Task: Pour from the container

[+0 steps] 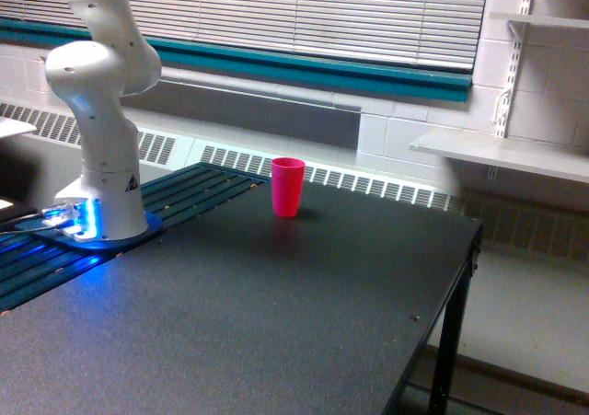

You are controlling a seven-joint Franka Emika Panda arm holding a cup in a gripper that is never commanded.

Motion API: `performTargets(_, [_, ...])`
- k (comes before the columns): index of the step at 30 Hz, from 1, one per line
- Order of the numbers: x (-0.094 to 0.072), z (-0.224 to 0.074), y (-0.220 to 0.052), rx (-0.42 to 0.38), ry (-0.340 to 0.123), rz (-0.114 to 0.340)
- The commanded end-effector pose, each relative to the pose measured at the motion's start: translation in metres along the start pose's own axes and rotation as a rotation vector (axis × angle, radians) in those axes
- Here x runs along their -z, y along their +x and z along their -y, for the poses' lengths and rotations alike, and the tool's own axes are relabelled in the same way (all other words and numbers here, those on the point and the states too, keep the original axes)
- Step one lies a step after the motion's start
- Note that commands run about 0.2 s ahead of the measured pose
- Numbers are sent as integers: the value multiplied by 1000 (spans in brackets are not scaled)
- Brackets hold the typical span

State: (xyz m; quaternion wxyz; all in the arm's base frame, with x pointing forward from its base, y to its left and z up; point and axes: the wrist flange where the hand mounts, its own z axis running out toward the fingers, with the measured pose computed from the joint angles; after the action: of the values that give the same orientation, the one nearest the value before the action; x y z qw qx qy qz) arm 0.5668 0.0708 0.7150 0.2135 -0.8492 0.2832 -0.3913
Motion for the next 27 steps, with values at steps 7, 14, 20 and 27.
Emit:
performTargets(7, [1,5,-4,20,13,0])
performTargets(14, [-2,2,-19,76,20,18])
performTargets(20, [-3,-9,-44,147,23,50])
performTargets(27, [0,-23,-70,217,29,69])
